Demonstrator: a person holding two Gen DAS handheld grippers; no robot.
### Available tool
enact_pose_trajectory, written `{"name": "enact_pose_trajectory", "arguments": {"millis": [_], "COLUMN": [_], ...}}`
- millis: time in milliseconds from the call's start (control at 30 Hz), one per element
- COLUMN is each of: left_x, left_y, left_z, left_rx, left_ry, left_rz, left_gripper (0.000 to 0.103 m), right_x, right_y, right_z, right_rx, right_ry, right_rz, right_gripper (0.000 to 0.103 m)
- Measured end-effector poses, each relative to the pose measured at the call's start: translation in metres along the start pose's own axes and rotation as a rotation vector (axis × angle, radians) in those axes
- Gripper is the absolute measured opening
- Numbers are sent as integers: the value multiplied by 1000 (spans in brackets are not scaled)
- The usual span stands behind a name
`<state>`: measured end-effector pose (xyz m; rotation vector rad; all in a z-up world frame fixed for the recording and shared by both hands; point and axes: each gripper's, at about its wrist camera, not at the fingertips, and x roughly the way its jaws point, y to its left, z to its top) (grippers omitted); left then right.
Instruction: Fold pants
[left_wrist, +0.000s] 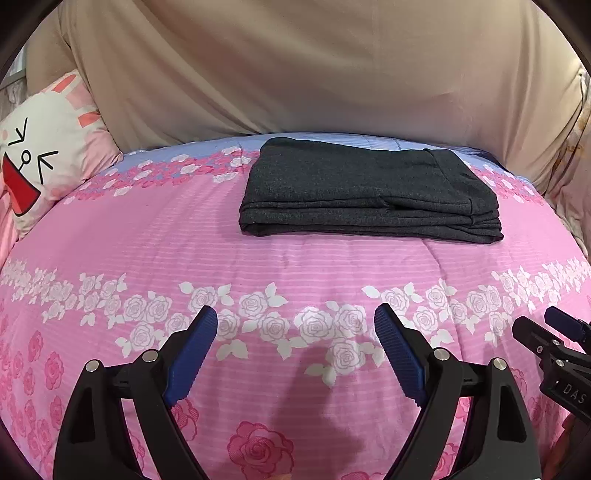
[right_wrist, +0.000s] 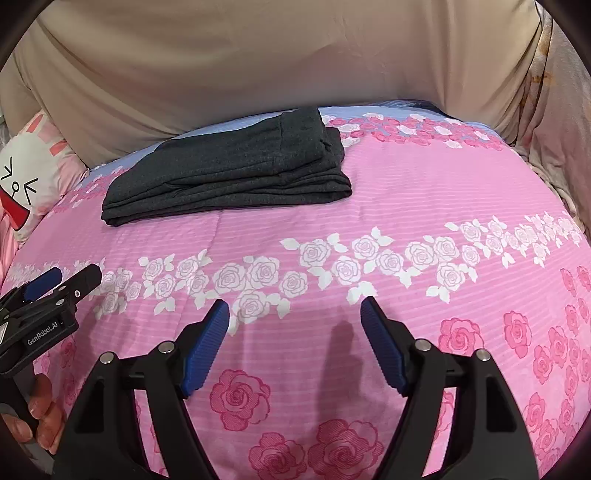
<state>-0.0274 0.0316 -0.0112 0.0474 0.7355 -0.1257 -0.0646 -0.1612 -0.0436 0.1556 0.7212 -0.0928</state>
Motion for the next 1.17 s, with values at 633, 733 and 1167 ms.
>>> {"name": "enact_pose_trajectory", "arguments": {"millis": [633, 733, 1167], "left_x": [-5, -5, 1], "left_y": [4, 12, 3], "left_z": [1, 2, 4], "left_rx": [-14, -62, -29], "left_ry": [-29, -30, 9], "left_rz": [-31, -63, 37], "left_gripper": [84, 84, 86], "right_x": [1, 1, 0], "right_y": [-3, -2, -4], "right_z": [1, 1, 1], "right_rx": [-2, -1, 2], "right_ry": [1, 1, -5], "right_rz": [5, 5, 4], "right_gripper": [72, 72, 76]}}
